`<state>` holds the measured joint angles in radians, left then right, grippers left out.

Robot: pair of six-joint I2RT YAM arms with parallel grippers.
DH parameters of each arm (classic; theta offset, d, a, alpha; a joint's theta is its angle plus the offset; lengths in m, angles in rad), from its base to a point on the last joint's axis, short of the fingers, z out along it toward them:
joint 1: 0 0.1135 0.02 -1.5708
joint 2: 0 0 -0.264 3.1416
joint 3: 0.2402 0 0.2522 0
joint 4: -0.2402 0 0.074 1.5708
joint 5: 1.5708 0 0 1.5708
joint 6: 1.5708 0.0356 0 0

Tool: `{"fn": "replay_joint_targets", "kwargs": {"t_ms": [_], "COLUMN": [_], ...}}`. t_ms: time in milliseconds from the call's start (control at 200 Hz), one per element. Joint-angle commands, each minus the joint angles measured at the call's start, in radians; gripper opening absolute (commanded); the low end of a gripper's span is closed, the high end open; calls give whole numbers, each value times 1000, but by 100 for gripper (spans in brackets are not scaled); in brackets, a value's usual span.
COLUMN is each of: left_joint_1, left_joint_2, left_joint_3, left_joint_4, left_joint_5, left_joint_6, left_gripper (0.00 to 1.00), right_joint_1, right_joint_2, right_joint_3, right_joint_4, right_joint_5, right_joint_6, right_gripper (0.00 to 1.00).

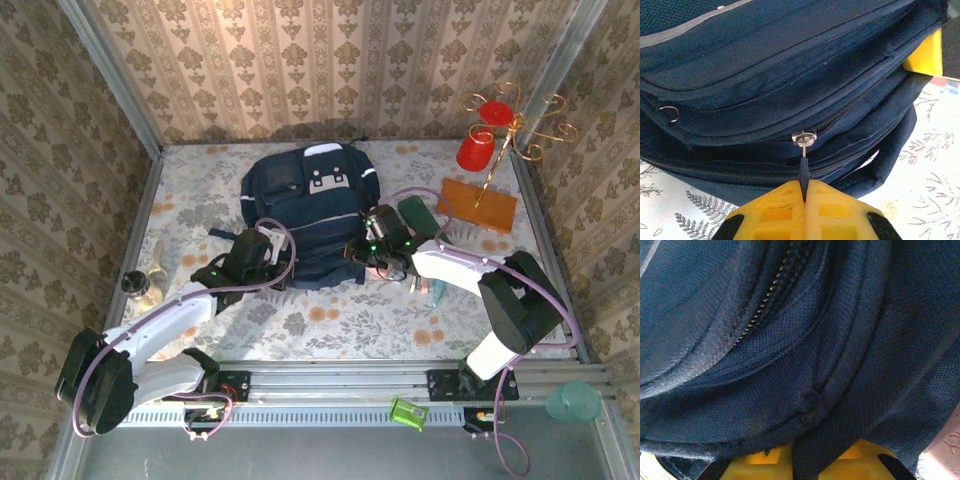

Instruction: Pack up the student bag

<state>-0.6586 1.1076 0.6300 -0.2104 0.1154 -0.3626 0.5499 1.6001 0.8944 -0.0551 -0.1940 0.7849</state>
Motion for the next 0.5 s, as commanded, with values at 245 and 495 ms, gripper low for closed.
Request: {"fn": "replay_joint_targets", "kwargs": {"t_ms": [245,495], "left_joint_1": [101,134], "left_joint_2": [-54,-50], "left_joint_3": [-7,-28], "left_joint_4": [-77,-62], "left_joint_5": [-90,-168], "left_joint_6": [39,32], "left_gripper": [0,0], "right_joint_1": [-172,-221], "right_joint_2": [-3,21], "right_joint_3": [116,218], "right_joint_4": [-199,-327], "right_joint_5": [-63,-61], "right_joint_6": [-258,-381], "right_gripper": [1,0]}}
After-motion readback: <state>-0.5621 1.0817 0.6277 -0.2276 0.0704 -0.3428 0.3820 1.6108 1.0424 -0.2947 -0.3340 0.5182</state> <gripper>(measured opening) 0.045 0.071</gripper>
